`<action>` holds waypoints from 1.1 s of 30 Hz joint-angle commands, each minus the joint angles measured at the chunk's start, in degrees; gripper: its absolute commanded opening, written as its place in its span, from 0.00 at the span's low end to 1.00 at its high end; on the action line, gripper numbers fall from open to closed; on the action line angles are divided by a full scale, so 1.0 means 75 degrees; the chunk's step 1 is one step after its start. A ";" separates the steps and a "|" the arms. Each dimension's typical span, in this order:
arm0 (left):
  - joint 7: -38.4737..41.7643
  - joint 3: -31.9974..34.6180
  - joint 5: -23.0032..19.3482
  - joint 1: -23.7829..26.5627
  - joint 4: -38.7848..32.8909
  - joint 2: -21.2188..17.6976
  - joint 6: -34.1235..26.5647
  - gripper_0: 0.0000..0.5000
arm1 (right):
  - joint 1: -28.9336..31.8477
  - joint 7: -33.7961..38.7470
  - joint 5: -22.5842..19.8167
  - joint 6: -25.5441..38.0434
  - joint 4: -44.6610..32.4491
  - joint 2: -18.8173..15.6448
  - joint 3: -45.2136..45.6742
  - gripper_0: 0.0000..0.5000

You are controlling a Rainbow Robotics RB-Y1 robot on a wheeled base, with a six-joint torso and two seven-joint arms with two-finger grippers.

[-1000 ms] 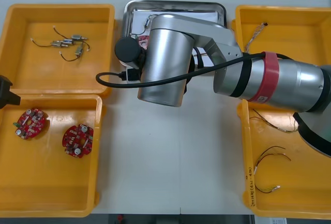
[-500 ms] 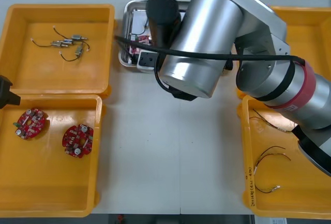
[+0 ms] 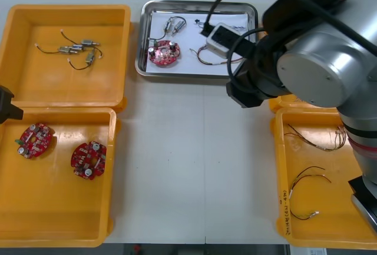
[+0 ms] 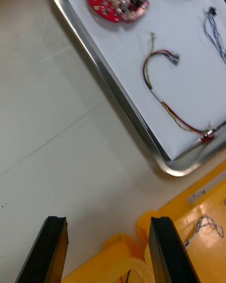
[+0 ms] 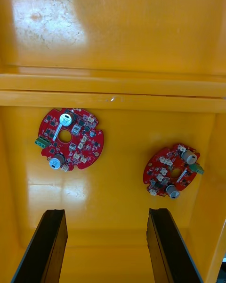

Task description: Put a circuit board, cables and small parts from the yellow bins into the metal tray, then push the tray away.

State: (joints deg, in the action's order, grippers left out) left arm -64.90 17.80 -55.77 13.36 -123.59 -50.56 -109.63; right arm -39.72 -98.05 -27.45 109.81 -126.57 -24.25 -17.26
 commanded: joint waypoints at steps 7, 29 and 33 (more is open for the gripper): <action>-0.0441 0.0181 -0.0052 -0.0106 -0.0197 -0.0278 -0.0049 1.00 | 0.1324 0.0522 0.0109 0.0025 -0.0760 -0.0387 0.2113 1.00; -0.0441 0.0181 -0.0052 -0.0106 -0.0197 -0.0278 -0.0049 1.00 | 0.3058 0.0722 -0.0324 0.0025 -0.0163 -0.0973 0.4973 1.00; -0.0441 0.0181 -0.0052 -0.0106 -0.0197 -0.0278 -0.0049 1.00 | 0.3269 0.0722 -0.0559 0.0025 -0.0163 -0.1125 0.5277 1.00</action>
State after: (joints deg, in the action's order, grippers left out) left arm -64.96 17.80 -55.78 13.36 -123.63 -50.56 -109.63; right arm -17.04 -95.30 -30.51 109.83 -127.18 -29.82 19.37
